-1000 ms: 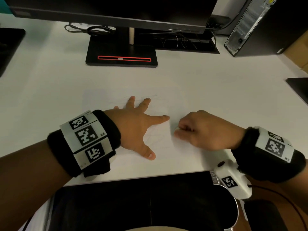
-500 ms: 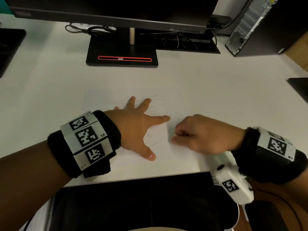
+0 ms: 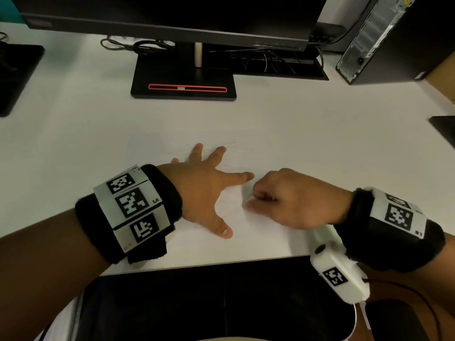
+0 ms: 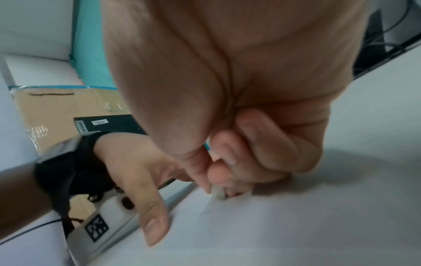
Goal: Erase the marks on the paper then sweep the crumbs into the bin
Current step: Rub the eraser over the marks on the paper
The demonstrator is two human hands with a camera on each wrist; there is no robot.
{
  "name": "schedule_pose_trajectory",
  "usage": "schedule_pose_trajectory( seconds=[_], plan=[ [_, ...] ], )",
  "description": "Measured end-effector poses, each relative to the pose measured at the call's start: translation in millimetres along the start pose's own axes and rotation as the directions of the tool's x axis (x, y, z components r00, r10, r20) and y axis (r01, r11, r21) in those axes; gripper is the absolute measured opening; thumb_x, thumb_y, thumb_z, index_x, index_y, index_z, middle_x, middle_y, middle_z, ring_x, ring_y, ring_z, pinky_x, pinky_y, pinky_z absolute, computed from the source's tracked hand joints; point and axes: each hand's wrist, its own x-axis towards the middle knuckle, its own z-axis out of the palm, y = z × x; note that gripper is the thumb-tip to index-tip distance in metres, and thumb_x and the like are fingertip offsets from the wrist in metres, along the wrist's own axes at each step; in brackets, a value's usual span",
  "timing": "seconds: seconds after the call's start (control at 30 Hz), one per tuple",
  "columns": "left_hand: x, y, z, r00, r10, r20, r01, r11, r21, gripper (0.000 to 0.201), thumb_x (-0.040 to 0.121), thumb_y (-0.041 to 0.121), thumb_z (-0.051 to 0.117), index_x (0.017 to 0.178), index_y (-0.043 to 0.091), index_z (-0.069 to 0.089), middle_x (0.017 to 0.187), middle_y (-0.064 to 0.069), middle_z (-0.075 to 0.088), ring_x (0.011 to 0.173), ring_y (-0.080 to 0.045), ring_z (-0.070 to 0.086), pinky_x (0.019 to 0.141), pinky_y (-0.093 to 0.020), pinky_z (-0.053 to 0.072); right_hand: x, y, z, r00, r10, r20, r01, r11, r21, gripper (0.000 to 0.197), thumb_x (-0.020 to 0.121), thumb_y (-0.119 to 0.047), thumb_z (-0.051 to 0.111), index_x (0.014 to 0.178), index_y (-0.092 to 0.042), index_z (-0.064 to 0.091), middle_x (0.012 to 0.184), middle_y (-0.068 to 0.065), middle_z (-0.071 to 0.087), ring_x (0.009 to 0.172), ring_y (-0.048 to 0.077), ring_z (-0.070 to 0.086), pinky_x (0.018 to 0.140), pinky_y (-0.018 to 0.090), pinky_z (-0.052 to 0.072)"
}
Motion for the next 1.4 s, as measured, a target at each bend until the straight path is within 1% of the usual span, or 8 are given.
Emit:
schedule_pose_trajectory(
  seconds=[0.3, 0.47, 0.6, 0.73, 0.93, 1.03, 1.23, 1.4],
  plan=[
    [2, 0, 1, 1.0, -0.005, 0.017, 0.005, 1.0, 0.002, 0.116, 0.067, 0.077, 0.07, 0.14, 0.067, -0.02, 0.159, 0.001, -0.036, 0.145, -0.037, -0.032, 0.118, -0.065, 0.006, 6, -1, -4, 1.0, -0.003, 0.014, 0.003, 1.0, -0.024, 0.046, 0.101, -0.037, 0.053, 0.064, -0.01, 0.05, 0.061, 0.004, 0.054, 0.055, 0.015, 0.047, 0.054, 0.026, 0.038],
    [1, 0, 0, 1.0, -0.014, -0.004, 0.014, 1.0, 0.012, 0.126, 0.065, 0.078, 0.071, 0.137, 0.064, -0.03, 0.161, 0.002, -0.033, 0.147, -0.036, -0.028, 0.119, -0.065, 0.009, 17, 14, -19, 0.996, 0.078, -0.05, -0.079, 0.997, -0.014, 0.046, 0.101, -0.035, 0.052, 0.064, -0.007, 0.049, 0.061, 0.005, 0.053, 0.055, 0.018, 0.045, 0.06, 0.037, 0.042],
    [2, -1, 1, 0.999, -0.002, -0.036, 0.002, 1.0, 0.002, 0.136, 0.062, 0.077, 0.075, 0.139, 0.056, -0.036, 0.162, 0.003, -0.029, 0.148, -0.037, -0.026, 0.118, -0.065, 0.011, 13, 1, -8, 0.999, 0.002, 0.032, -0.001, 0.999, -0.034, 0.047, 0.101, -0.039, 0.053, 0.064, -0.011, 0.048, 0.061, 0.005, 0.053, 0.055, 0.016, 0.046, 0.057, 0.03, 0.04],
    [1, -2, 1, 0.998, -0.003, -0.056, 0.002, 1.0, -0.011, 0.145, 0.06, 0.076, 0.076, 0.142, 0.044, -0.04, 0.162, 0.004, -0.028, 0.149, -0.036, -0.024, 0.118, -0.065, 0.013, 22, 12, -26, 0.996, 0.084, -0.034, -0.085, 0.996, -0.038, 0.048, 0.101, -0.036, 0.054, 0.06, -0.012, 0.046, 0.055, -0.001, 0.048, 0.052, 0.015, 0.043, 0.055, 0.03, 0.035],
    [-1, -2, 2, 0.998, -0.048, -0.044, 0.048, 0.999, 0.005, 0.151, 0.061, 0.079, 0.073, 0.15, 0.021, -0.034, 0.16, -0.008, -0.033, 0.15, -0.031, -0.024, 0.121, -0.059, 0.01, 24, 4, -19, 0.999, 0.045, 0.026, -0.043, 0.998, -0.052, 0.048, 0.101, -0.04, 0.054, 0.062, -0.012, 0.047, 0.056, -0.003, 0.047, 0.052, 0.012, 0.041, 0.053, 0.026, 0.036],
    [-1, -1, -1, 0.998, -0.066, -0.024, 0.066, 0.997, 0.033, 0.15, 0.061, 0.081, 0.071, 0.153, 0.012, -0.026, 0.16, -0.011, -0.033, 0.149, -0.031, -0.024, 0.121, -0.058, 0.012, 34, 15, -34, 0.991, 0.121, -0.054, -0.122, 0.992, -0.026, 0.048, 0.1, -0.035, 0.056, 0.06, -0.012, 0.043, 0.057, 0.001, 0.043, 0.052, 0.015, 0.037, 0.056, 0.031, 0.034],
    [-1, 1, -2, 0.997, -0.073, -0.023, 0.074, 0.996, 0.042, 0.151, 0.06, 0.08, 0.072, 0.154, 0.011, -0.023, 0.16, -0.01, -0.032, 0.15, -0.031, -0.023, 0.121, -0.057, 0.013, 34, 5, -26, 0.998, 0.064, 0.028, -0.063, 0.997, -0.047, 0.049, 0.101, -0.036, 0.055, 0.06, -0.012, 0.045, 0.055, -0.002, 0.044, 0.052, 0.014, 0.04, 0.055, 0.029, 0.035],
    [-1, 1, -3, 0.997, -0.075, -0.025, 0.076, 0.995, 0.06, 0.15, 0.06, 0.081, 0.071, 0.154, 0.011, -0.023, 0.161, -0.011, -0.031, 0.15, -0.032, -0.022, 0.121, -0.058, 0.013, 43, 14, -38, 0.99, 0.124, -0.067, -0.128, 0.99, -0.056, 0.048, 0.1, -0.034, 0.054, 0.059, -0.012, 0.043, 0.056, -0.001, 0.045, 0.053, 0.015, 0.041, 0.055, 0.03, 0.033]
  ],
)
